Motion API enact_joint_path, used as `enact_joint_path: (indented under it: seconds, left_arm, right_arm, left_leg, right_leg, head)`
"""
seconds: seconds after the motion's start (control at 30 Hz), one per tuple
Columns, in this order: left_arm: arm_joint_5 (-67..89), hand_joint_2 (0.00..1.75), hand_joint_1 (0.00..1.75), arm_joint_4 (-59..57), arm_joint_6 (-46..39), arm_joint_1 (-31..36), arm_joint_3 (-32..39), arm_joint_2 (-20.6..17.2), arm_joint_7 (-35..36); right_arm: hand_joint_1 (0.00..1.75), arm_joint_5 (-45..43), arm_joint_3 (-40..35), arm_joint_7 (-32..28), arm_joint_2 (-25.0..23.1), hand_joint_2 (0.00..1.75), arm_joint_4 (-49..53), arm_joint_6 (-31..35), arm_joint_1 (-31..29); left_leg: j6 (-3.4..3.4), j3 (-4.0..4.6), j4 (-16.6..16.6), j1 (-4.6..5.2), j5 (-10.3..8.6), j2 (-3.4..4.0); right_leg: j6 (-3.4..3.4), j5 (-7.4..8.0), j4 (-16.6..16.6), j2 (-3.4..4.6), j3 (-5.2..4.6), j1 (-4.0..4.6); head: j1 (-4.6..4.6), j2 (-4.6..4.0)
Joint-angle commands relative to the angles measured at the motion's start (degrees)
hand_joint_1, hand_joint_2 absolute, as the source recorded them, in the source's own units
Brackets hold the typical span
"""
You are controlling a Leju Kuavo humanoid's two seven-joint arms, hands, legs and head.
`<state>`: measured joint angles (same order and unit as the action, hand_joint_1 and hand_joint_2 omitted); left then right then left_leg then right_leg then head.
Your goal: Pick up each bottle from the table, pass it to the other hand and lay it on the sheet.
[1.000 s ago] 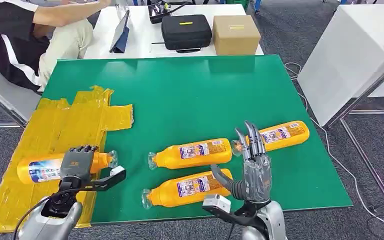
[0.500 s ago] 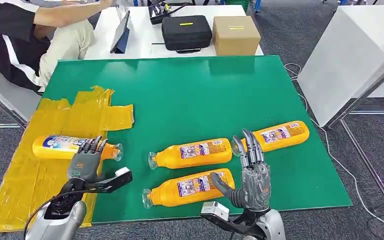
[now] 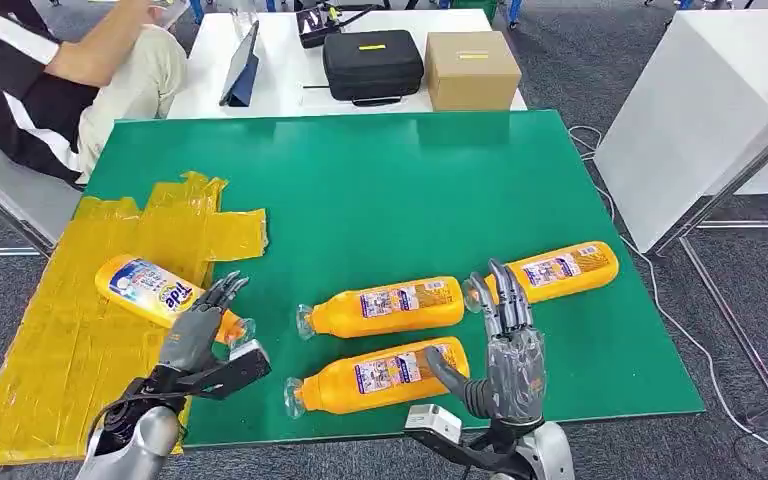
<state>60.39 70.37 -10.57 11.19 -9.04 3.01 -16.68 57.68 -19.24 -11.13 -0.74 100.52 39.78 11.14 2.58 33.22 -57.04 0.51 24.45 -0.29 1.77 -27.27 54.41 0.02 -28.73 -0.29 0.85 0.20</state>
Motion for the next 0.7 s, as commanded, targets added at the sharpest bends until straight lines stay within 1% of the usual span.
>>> enact_joint_path:
  seconds: [0.03,0.17,0.27,0.33,0.4,0.43,0.47,0.53,0.57,0.6,0.7]
  left_arm:
    - [1.2,1.75,0.00,23.2,-7.0,-9.8,-10.1,-0.8,0.0]
    - [2.5,1.75,0.00,30.3,-12.4,-14.6,-13.0,-1.5,-0.2]
    - [1.1,1.75,0.00,30.4,-14.6,-15.1,-12.9,-1.7,-0.8]
    - [-4.6,1.75,0.00,29.7,-15.2,-15.3,-12.8,-1.8,-3.3]
    - [-7.8,1.75,0.00,28.9,-14.3,-15.8,-12.3,-1.6,-5.0]
    - [-9.0,1.75,0.00,28.3,-14.2,-16.4,-12.1,-1.4,-6.0]
    - [-10.1,1.75,0.00,27.9,-13.6,-17.1,-12.0,-1.3,-6.8]
    - [-10.7,1.75,0.00,26.7,-13.6,-17.9,-12.1,-1.1,-7.7]
    - [-12.1,1.75,0.00,26.2,-13.0,-17.9,-12.1,-1.0,-8.2]
    - [-12.2,1.75,0.00,25.8,-13.2,-17.8,-12.1,-0.8,-8.3]
    - [-12.2,1.75,0.00,25.8,-13.2,-17.7,-12.1,-0.8,-8.3]
  right_arm:
    - [0.00,1.0,3.0,1.2,0.5,1.75,1.1,0.2,1.6]
    - [0.00,0.3,4.0,-0.2,0.7,1.75,1.4,0.2,2.0]
    - [0.00,1.0,4.6,-0.8,0.4,1.75,1.2,0.2,2.1]
    - [0.00,5.7,6.7,-0.7,-0.5,1.75,1.6,0.2,2.2]
    - [0.00,9.9,6.0,3.1,1.7,1.75,0.8,0.2,1.9]
    - [0.00,13.2,6.3,6.4,3.3,1.75,0.8,-2.1,1.8]
    - [0.00,17.5,6.6,10.1,4.7,1.75,1.2,-6.5,1.7]
    - [0.00,20.3,7.6,13.6,8.1,1.75,0.6,-13.4,1.1]
    - [0.00,21.2,8.3,15.2,10.0,1.75,0.4,-18.6,0.5]
    - [0.00,20.3,9.2,14.8,10.6,1.75,-0.1,-18.9,0.0]
    - [0.00,20.0,9.4,14.6,10.7,1.75,-0.3,-19.0,-0.2]
  left_leg:
    - [-0.12,-0.07,0.0,-0.01,0.09,0.01]
    - [-0.09,-0.05,0.0,0.00,0.12,0.07]
    - [-0.10,-0.06,0.0,-0.02,0.11,0.07]
    - [-0.15,-0.13,0.0,0.00,0.12,0.03]
    - [-0.15,-0.11,0.0,-0.01,0.09,0.03]
    - [-0.14,-0.14,0.1,-0.01,0.09,0.04]
    - [-0.11,-0.11,0.1,-0.02,0.08,0.04]
    - [-0.10,-0.19,0.1,0.00,0.11,0.06]
    - [-0.07,-0.16,0.1,0.01,0.08,0.03]
    - [-0.11,-0.22,0.1,0.00,0.11,0.05]
    - [-0.09,-0.16,0.1,0.05,0.08,-0.01]
  right_leg:
    - [-0.02,-0.08,0.0,-0.01,0.10,0.00]
    - [-0.02,-0.07,0.0,0.05,0.05,-0.01]
    - [-0.03,-0.05,-0.1,0.05,0.06,0.01]
    - [-0.05,-0.07,-0.1,0.01,0.12,-0.01]
    - [-0.05,-0.05,-0.1,0.00,0.09,-0.01]
    - [-0.05,-0.04,-0.1,0.01,0.12,0.00]
    - [-0.04,-0.03,-0.1,0.02,0.10,0.00]
    - [-0.02,-0.04,-0.1,0.04,0.18,-0.01]
    - [-0.01,-0.02,-0.1,0.01,0.15,-0.02]
    - [-0.01,-0.04,-0.2,0.02,0.23,-0.02]
    - [0.00,-0.04,-0.1,-0.02,0.17,-0.06]
  head:
    - [0.00,-0.02]
    - [-0.02,-0.02]
    - [0.00,-0.02]
    - [0.00,-0.02]
    - [-0.02,-0.02]
    - [-0.02,0.00]
    - [0.00,-0.02]
    - [-0.02,-0.02]
    - [-0.02,-0.02]
    - [-0.02,-0.02]
    - [0.00,-0.02]
